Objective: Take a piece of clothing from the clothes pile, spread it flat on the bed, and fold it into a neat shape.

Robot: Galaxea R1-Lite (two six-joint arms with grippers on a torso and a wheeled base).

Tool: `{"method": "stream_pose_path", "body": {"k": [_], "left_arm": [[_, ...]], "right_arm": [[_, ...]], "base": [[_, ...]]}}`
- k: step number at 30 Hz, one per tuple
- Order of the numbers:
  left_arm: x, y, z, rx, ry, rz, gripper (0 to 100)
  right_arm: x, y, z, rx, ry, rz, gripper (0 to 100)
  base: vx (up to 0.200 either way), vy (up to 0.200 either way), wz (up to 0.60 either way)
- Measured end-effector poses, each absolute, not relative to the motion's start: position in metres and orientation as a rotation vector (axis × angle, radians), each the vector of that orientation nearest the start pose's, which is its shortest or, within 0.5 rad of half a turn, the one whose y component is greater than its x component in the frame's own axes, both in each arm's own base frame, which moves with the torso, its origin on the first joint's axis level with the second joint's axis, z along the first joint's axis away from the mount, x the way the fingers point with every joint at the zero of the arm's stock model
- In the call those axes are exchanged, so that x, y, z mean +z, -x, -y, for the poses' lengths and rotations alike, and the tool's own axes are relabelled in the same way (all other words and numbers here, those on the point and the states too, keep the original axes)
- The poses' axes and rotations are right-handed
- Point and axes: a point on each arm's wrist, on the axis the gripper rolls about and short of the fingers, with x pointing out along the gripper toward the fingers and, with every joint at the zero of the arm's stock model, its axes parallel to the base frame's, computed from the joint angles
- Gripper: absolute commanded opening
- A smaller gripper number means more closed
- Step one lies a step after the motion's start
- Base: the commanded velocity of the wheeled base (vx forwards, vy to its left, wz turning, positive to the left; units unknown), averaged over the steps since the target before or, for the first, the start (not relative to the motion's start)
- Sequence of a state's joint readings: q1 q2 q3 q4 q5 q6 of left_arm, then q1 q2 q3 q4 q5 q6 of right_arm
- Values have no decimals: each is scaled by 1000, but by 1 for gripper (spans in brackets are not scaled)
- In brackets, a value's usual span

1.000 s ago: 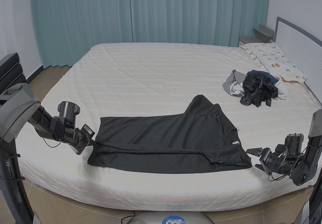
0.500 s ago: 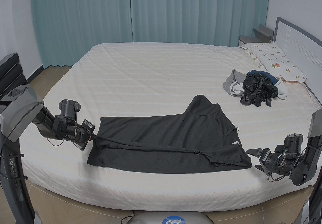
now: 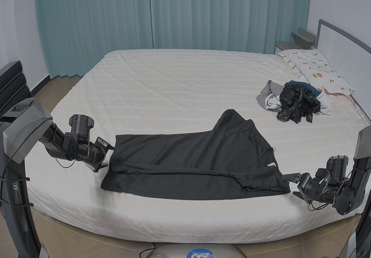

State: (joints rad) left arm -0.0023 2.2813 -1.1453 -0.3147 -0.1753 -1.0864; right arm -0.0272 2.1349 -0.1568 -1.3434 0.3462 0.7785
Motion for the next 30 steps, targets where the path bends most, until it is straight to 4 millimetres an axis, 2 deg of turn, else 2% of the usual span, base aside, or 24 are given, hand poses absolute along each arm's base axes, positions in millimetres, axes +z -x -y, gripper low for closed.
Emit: {"method": "stream_pose_path", "body": {"k": [6,10,23,30], "left_arm": [[31,-406,-1,317,1121,-811,100],[35,-399,2,309,1121,-823,100],[37,-367,53,207,957,-929,100],[33,-365,75,225,889,-905,100]], "right_arm": [[4,-242,-1,53,-863,-709,100],[6,-241,-1,65,-860,-682,100],[5,-236,-3,69,-857,-687,100],[4,-235,-3,70,-857,-692,100]], "base": [[0,0,0],[0,0,0],[0,0,0],[0,0,0]]}}
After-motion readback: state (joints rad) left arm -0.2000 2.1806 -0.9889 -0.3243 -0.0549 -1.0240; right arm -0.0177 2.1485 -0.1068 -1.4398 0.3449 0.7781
